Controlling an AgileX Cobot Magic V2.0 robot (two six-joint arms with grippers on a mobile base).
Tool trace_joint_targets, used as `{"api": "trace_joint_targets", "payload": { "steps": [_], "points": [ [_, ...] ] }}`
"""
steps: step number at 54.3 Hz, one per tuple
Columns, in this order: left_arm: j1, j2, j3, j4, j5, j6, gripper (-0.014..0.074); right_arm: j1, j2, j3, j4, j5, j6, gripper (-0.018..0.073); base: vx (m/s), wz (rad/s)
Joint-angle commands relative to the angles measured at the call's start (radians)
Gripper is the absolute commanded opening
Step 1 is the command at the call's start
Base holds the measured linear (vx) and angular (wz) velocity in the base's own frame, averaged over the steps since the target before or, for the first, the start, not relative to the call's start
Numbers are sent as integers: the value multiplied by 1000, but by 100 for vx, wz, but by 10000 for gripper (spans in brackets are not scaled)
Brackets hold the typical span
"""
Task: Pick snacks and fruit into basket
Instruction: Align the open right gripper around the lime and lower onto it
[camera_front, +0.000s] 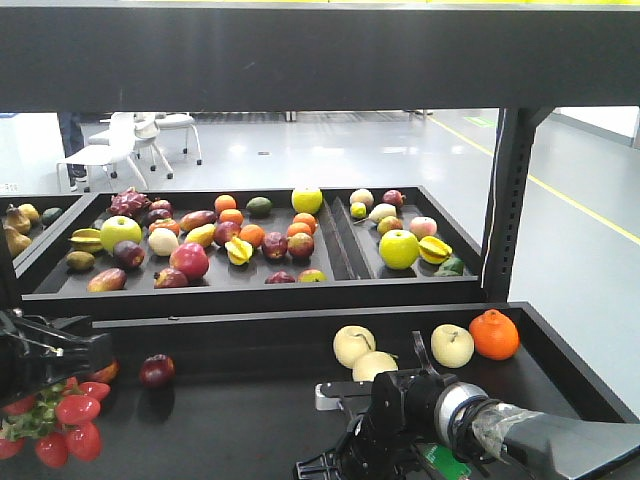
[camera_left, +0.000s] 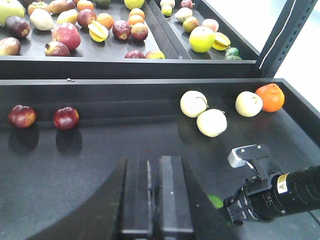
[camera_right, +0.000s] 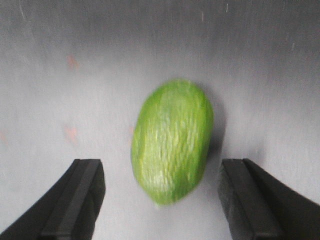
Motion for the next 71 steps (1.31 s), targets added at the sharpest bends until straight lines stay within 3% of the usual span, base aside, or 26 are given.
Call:
{"api": "trace_joint_targets", "payload": {
  "steps": [1, 71],
  "points": [
    [-6, -19, -30, 12, -68, 4, -6, -6, -62, -33, -2, -6, -3, 537, 1, 1],
    [-6, -19, -30, 12, -68, 4, -6, -6, -62, -32, -27, 19, -6, 536, 1, 1]
  ]
}}
